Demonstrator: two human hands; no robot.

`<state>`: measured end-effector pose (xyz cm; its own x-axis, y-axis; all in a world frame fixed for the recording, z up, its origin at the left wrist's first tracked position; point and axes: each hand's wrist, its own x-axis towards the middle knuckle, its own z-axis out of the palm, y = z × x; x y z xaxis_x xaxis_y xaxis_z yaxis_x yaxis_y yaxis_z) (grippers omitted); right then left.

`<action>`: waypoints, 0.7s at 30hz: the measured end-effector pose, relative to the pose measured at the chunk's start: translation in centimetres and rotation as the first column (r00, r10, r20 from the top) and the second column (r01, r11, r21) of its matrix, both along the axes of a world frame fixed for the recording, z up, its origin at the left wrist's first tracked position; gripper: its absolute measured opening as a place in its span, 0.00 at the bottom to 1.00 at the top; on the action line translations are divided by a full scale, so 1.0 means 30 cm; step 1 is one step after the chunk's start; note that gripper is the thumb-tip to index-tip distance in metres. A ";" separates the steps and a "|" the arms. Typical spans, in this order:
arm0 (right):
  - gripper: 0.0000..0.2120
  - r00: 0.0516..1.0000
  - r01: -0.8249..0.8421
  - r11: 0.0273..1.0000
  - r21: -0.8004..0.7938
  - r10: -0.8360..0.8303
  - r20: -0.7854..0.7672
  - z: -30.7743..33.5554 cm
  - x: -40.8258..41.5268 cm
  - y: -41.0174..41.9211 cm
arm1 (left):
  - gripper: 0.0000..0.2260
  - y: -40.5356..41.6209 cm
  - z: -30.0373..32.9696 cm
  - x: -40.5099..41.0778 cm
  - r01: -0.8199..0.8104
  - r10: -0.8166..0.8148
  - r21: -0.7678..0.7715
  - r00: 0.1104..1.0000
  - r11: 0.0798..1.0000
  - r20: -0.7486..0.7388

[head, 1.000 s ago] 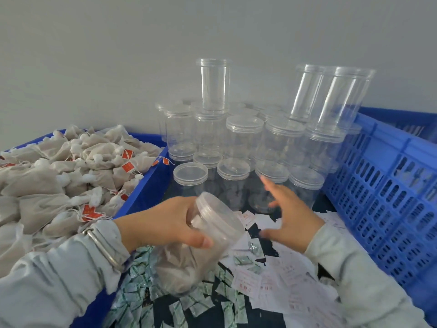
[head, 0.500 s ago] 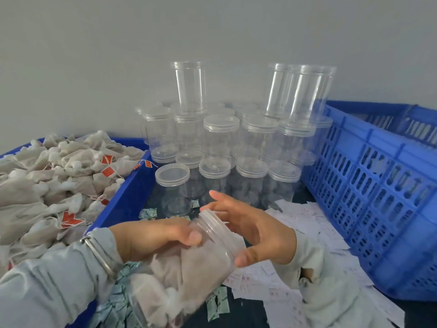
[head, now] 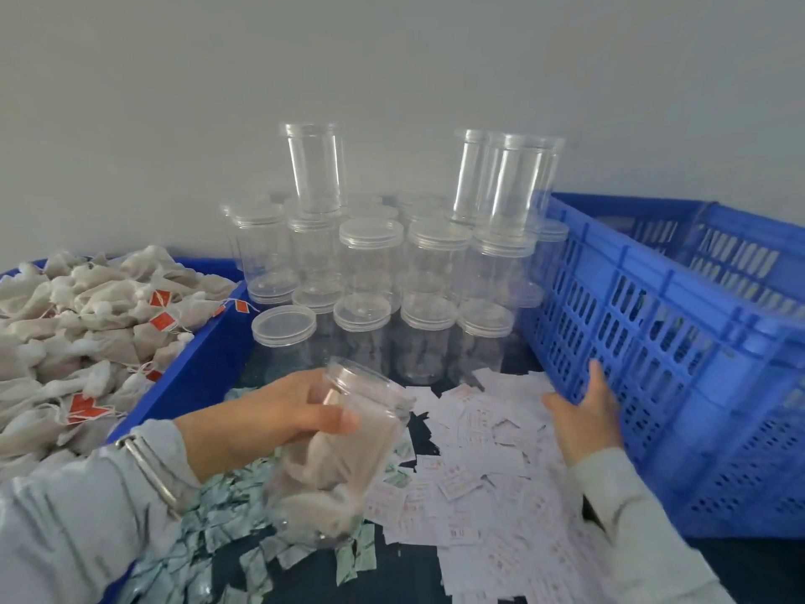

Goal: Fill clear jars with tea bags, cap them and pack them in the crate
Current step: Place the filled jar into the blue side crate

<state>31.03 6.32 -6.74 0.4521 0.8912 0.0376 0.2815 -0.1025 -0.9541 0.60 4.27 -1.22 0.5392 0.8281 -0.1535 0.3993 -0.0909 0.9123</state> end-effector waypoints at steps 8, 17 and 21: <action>0.13 0.728 -0.679 0.690 0.250 0.677 0.110 0.232 -0.012 -0.238 | 0.31 -0.051 0.077 0.396 -0.043 -0.015 0.218 0.966 0.975 0.260; 0.11 0.899 -0.362 0.713 0.600 0.438 0.022 0.671 0.312 -0.275 | 0.34 0.000 0.162 0.498 -0.261 0.122 0.285 0.896 0.922 0.426; 0.14 0.985 -0.151 0.843 0.516 0.082 0.154 0.779 0.492 -0.180 | 0.20 0.010 0.030 0.421 -0.364 0.269 0.173 0.870 0.915 0.413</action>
<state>45.80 0.92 16.64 0.3073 0.7685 0.5612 0.3761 0.4437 -0.8134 13.24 4.56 -0.31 0.2184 0.9487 0.2285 0.0778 -0.2503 0.9650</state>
